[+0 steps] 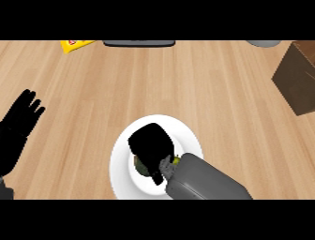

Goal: Pick the squash from the plate and place it in the cardboard box

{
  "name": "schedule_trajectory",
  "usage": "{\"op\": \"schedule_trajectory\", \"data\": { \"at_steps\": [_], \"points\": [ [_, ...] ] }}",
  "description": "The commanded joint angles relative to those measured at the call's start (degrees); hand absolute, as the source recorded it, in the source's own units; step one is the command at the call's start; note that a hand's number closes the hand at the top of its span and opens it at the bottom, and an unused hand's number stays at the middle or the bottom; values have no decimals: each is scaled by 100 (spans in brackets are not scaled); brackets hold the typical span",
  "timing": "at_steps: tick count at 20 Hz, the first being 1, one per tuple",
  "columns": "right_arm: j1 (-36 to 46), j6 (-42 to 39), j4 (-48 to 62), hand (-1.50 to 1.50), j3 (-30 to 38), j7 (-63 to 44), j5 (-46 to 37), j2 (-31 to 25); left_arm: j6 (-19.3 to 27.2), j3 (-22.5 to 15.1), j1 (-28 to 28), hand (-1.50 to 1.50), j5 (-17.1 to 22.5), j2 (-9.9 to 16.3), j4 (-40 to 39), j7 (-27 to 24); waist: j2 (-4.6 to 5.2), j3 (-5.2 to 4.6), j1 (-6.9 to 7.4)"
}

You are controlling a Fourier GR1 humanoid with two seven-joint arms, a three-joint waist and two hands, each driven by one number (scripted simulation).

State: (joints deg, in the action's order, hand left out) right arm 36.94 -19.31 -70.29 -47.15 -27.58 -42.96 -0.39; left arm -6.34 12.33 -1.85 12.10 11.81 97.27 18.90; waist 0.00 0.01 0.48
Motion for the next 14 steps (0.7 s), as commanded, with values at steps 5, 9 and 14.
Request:
{"op": "schedule_trajectory", "data": {
  "at_steps": [5,9,14],
  "points": [
    [368,376,268,150,-386,0,359,37,-62,14,-38,0,-30,-24,-11,-5,5,-1,32],
    [370,505,695,150,1365,-374,305,-680,-126,114,56,0,-61,12,-306,-299,38,-4,-101],
    [721,955,1827,150,2832,-955,579,-1497,16,14,-188,0,-69,-46,-97,-77,109,7,-2]
  ]
}}
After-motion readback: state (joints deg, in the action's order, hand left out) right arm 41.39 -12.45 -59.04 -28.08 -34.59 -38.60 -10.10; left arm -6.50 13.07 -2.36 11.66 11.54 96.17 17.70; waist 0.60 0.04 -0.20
